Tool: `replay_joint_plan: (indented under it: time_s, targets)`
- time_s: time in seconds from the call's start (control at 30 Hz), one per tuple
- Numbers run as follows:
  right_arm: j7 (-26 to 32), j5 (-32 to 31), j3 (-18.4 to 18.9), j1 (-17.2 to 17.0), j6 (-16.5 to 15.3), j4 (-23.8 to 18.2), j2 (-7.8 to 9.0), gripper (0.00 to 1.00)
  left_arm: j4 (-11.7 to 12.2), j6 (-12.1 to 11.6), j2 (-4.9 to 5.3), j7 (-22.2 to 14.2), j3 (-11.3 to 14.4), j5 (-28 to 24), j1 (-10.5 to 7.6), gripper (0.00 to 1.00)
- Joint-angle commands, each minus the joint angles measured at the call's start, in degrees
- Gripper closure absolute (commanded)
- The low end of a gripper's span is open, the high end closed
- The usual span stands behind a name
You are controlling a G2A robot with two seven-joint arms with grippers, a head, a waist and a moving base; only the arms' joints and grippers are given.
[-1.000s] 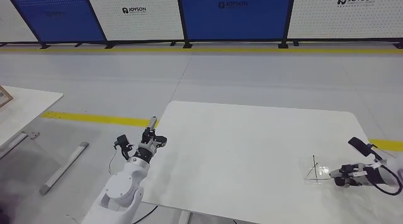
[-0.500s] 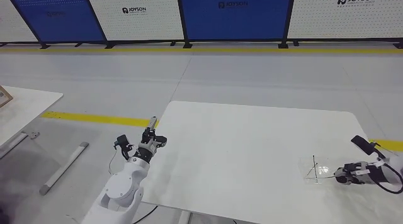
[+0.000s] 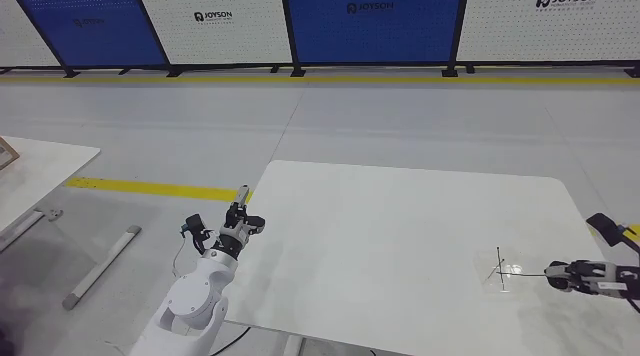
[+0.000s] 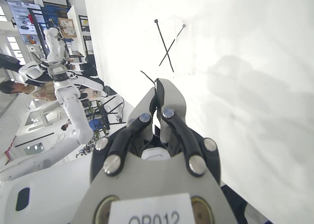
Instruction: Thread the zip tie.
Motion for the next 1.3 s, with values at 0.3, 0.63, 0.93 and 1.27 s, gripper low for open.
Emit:
replay_joint_plan:
  time_s: [0.3,0.63,0.93,1.27]
  targets:
    - [0.0,0.0,0.0,0.0,0.0,0.0,0.0,1.0,0.0,0.0,0.0,0.0,0.0,0.0,0.0,0.0]
    - [-4.9,10.5,3.8,-4.6,-13.1,-3.4,-0.14,1.0,0.0,0.0,0.0,0.0,0.0,0.0,0.0,0.0]
    - [-6.2,12.3,-2.6,-3.1,-12.2,-10.6,-1.73,1.0,0.0,0.0,0.0,0.0,0.0,0.0,0.0,0.0]
    - [-5.7,12.1,-3.7,-2.0,-11.7,-10.1,-1.98,1.0,0.0,0.0,0.0,0.0,0.0,0.0,0.0,0.0]
